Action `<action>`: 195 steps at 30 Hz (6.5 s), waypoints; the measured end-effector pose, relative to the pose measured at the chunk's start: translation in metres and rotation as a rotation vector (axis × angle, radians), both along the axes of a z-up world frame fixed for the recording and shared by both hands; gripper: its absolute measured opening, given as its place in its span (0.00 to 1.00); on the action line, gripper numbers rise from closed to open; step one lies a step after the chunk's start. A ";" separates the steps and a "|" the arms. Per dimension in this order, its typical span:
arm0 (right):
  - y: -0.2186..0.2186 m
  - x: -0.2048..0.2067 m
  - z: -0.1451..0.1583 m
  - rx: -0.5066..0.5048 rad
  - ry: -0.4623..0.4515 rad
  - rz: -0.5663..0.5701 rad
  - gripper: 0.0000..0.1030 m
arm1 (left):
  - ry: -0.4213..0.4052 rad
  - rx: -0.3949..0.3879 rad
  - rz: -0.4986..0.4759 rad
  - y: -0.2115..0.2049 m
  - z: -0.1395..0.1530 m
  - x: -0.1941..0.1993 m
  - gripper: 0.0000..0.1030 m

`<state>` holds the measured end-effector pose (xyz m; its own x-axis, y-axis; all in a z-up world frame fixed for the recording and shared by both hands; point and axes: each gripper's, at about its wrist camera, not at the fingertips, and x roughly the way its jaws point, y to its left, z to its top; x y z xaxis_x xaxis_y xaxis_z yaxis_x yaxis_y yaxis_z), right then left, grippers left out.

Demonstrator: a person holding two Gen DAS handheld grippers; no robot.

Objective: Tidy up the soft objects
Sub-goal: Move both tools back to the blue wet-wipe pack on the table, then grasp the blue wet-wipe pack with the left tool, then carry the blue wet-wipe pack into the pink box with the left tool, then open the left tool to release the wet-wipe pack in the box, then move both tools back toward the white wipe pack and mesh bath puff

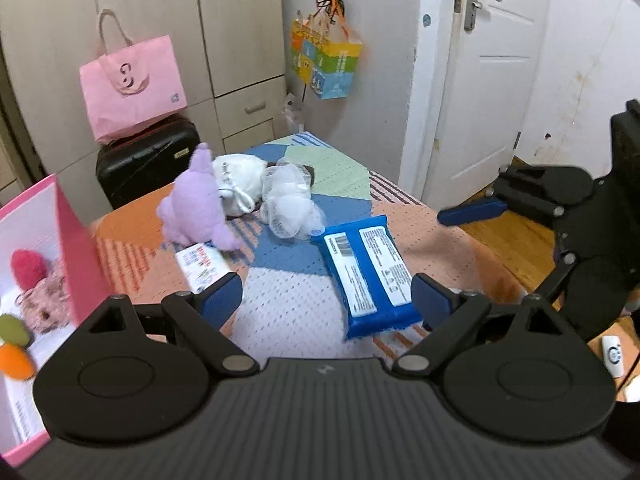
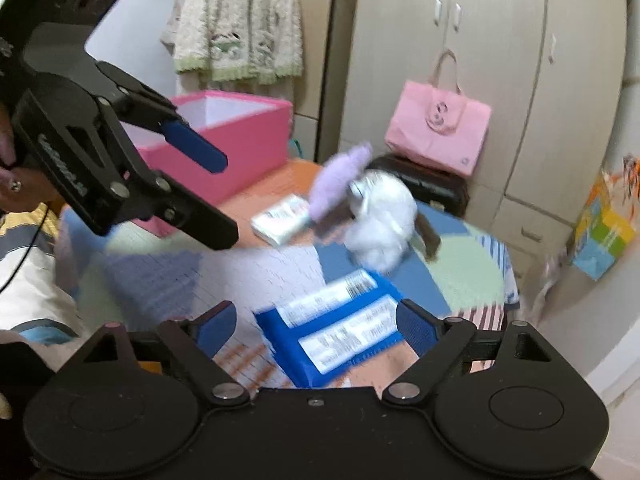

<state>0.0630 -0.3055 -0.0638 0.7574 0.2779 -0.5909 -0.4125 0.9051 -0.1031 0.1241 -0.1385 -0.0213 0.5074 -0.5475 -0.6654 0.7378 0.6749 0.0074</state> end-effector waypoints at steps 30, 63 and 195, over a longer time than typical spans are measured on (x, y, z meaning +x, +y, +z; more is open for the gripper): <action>0.007 0.015 -0.073 0.149 -0.088 -0.134 0.88 | 0.175 -0.103 0.048 -0.045 -0.081 0.027 0.30; 0.045 -0.016 -0.037 0.200 -0.005 -0.068 0.76 | 0.233 -0.028 -0.038 -0.014 -0.044 -0.019 0.44; 0.007 0.043 0.058 0.039 0.068 0.034 0.81 | 0.077 -0.039 0.104 0.057 0.044 0.010 0.67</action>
